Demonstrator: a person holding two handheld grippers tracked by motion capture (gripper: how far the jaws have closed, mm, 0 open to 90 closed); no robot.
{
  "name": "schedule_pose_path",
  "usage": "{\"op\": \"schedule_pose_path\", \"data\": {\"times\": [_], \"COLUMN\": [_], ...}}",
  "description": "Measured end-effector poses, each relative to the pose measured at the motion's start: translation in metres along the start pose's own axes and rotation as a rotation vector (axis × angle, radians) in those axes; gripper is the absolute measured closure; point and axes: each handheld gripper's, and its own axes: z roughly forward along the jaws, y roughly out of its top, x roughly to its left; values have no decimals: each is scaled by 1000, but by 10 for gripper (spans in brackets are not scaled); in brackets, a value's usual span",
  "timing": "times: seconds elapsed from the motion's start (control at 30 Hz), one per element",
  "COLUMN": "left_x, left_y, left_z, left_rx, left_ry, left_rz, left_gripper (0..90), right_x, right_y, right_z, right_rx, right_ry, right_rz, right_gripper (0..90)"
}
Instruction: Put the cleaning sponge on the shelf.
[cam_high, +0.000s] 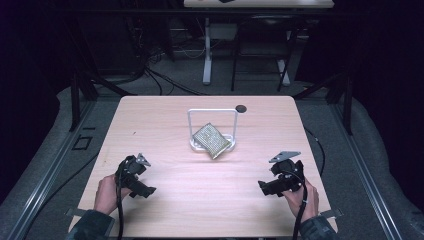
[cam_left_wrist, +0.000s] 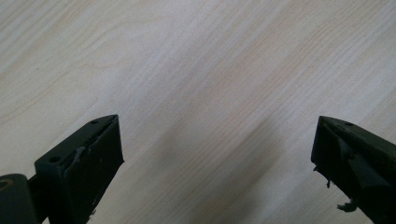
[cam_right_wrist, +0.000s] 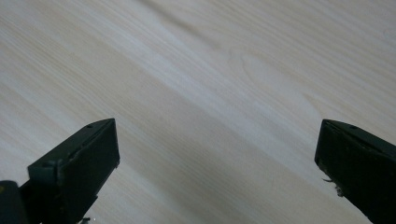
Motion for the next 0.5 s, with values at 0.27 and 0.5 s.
{"op": "schedule_pose_path", "data": {"times": [0.27,0.5], "left_x": [0,1], "left_y": [1,0], "left_z": [1,1], "left_rx": [-2,-3], "left_ry": [-3,-3], "left_rz": [-1,-4], "left_gripper": [19,18], "right_x": [-6,-6], "right_y": [-13,-13], "right_z": [2,9], "right_rx": [32,63], "right_ry": [-18,-13], "right_rz": [6,-2], "right_gripper": [0,0]}}
